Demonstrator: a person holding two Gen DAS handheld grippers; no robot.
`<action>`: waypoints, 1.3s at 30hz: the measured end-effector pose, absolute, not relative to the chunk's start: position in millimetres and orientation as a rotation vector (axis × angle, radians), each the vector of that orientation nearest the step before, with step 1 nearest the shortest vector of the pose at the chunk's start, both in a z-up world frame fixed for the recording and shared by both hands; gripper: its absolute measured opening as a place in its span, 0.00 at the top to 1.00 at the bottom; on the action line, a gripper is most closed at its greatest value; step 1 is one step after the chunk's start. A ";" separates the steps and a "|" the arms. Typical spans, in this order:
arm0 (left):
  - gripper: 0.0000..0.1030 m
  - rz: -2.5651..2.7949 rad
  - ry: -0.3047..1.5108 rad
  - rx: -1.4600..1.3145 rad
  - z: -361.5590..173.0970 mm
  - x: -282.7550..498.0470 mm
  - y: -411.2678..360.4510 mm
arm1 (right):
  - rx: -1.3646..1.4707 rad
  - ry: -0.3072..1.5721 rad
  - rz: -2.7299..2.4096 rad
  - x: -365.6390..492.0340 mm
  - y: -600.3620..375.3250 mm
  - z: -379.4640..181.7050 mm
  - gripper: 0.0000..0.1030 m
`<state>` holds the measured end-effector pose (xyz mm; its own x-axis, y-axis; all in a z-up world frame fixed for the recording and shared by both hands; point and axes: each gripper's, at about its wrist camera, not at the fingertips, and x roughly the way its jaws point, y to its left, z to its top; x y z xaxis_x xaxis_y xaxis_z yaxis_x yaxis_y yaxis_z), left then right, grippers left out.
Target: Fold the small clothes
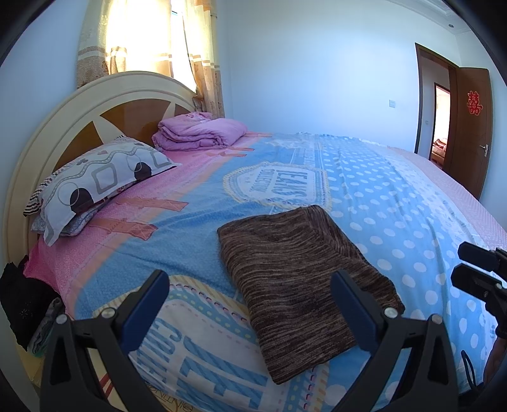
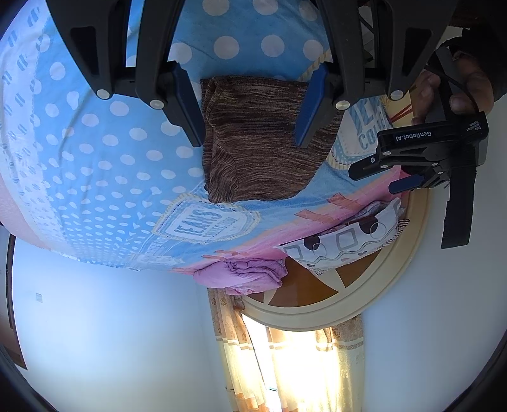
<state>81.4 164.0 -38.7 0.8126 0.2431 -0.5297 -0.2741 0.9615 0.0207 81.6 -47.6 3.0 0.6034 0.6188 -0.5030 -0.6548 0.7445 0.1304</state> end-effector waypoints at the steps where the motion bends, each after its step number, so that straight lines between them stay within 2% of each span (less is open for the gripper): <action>1: 0.00 0.275 0.557 -0.059 -38.2 81.3 164.1 | -0.070 0.555 0.737 81.1 -47.6 2.8 0.42; 19: 0.00 0.274 0.545 -0.049 -33.3 79.1 165.1 | -0.045 0.493 0.732 76.8 -53.5 11.1 0.42; 39: 0.00 0.321 0.580 -0.105 -40.9 83.5 194.5 | -0.080 0.523 0.763 75.6 -41.6 1.7 0.42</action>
